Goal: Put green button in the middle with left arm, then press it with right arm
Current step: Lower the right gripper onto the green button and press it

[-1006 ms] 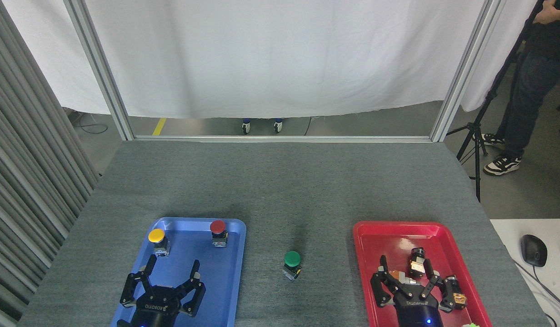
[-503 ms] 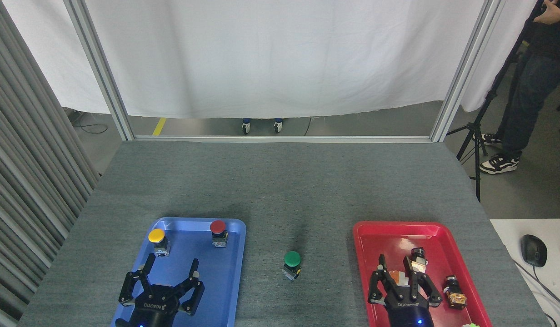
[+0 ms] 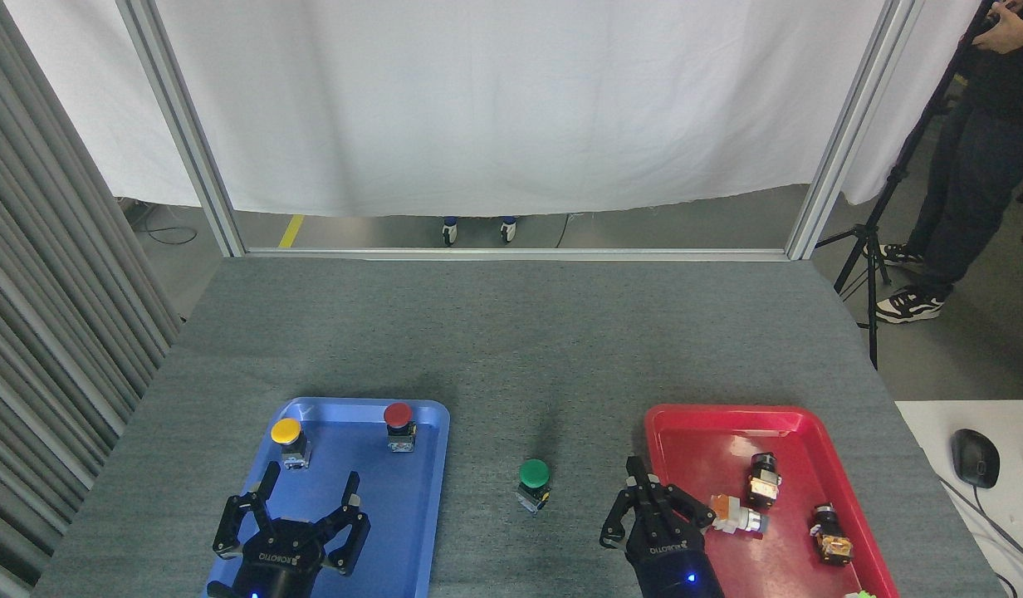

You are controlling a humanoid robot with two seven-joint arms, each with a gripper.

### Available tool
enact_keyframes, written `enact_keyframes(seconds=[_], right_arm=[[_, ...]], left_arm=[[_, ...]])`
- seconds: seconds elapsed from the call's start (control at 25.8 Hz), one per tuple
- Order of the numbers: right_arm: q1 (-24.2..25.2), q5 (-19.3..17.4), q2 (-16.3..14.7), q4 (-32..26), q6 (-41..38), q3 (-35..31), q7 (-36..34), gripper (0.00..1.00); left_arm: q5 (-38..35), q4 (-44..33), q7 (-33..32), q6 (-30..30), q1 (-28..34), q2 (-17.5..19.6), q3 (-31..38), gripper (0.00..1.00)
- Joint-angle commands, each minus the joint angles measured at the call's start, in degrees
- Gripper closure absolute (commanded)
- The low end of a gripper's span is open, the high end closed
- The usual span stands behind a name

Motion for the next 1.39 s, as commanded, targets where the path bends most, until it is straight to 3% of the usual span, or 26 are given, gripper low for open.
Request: enact_keyframes(seconds=[0.0, 0.15, 0.5, 1.01, 1.35], right_arm=[[-1.26, 0.36, 0.71, 0.72, 0.2, 3.63, 0.1, 1.0], [-3.46, 2.82, 2.56, 5.73, 0.12, 4.42, 0.02, 1.0], [-8.82, 4.4, 5.55, 13.64, 3.63, 9.34, 0.02, 1.0], [-10.13, 4.22, 7.3, 20.94, 5.83, 10.22, -0.51, 1.0], [-10.13, 3.78, 7.39, 21.38, 5.92, 10.04, -0.69, 1.0]], left_arm=[[0.0, -0.05, -0.01, 0.02, 0.09, 0.14, 0.0, 0.0], [0.0, -0.05, -0.01, -0.07, 0.09, 0.14, 0.0, 0.0], [0.0, -0.67, -0.02, 0.02, 0.26, 0.14, 0.0, 0.0], [0.0, -0.76, -0.02, 0.02, 0.26, 0.05, 0.0, 0.0], [0.0, -0.67, -0.1, 0.02, 0.44, 0.05, 0.0, 0.0]])
